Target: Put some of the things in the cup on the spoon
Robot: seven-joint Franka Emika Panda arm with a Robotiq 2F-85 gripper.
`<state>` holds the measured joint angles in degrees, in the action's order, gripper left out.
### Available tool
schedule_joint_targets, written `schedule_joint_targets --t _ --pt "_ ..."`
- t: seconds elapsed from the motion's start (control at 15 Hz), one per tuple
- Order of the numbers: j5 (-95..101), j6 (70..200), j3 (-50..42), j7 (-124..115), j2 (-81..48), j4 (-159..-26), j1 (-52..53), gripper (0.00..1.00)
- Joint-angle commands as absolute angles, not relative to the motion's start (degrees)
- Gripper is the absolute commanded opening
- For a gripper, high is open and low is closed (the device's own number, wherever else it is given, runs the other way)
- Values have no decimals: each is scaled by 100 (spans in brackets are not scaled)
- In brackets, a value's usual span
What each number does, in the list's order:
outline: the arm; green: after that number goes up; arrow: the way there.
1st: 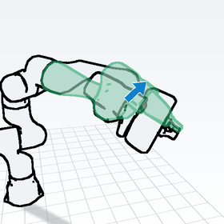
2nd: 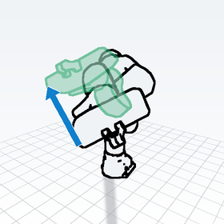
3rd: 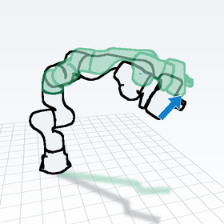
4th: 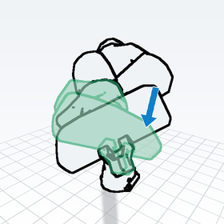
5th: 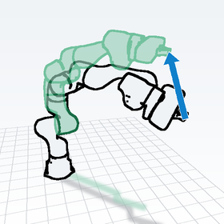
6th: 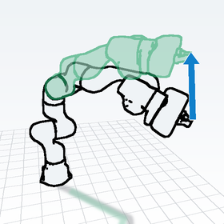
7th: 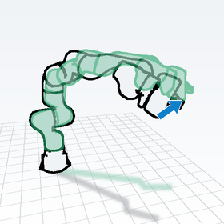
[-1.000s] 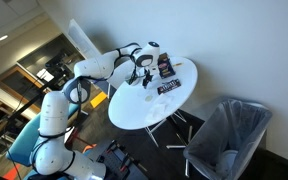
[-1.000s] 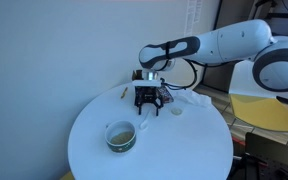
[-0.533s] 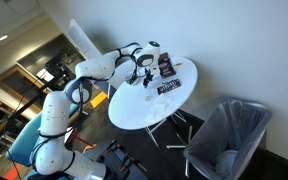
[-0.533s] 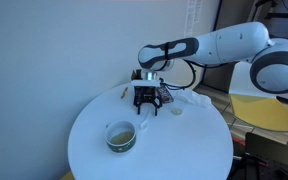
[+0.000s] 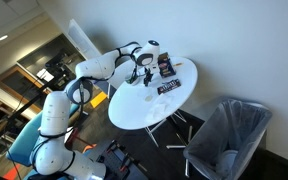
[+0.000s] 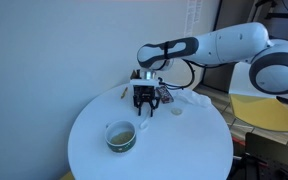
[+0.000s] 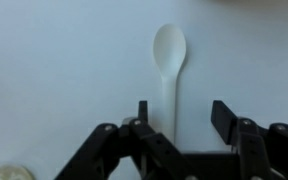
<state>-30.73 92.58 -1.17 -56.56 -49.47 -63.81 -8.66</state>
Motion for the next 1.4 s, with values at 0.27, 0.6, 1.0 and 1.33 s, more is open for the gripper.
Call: schedule_joint_targets --t 0.27,0.6,1.0,1.33 --pt "-2992 9209 -89 -5758 -5000 -6185 -824 5" --pt "-2957 9275 -73 -5684 -4761 -6324 -759 3" --pt "-2531 9349 -213 -5749 -4043 -6568 -482 3" --pt "-1837 9369 -364 -5763 -3412 -6559 -253 3"
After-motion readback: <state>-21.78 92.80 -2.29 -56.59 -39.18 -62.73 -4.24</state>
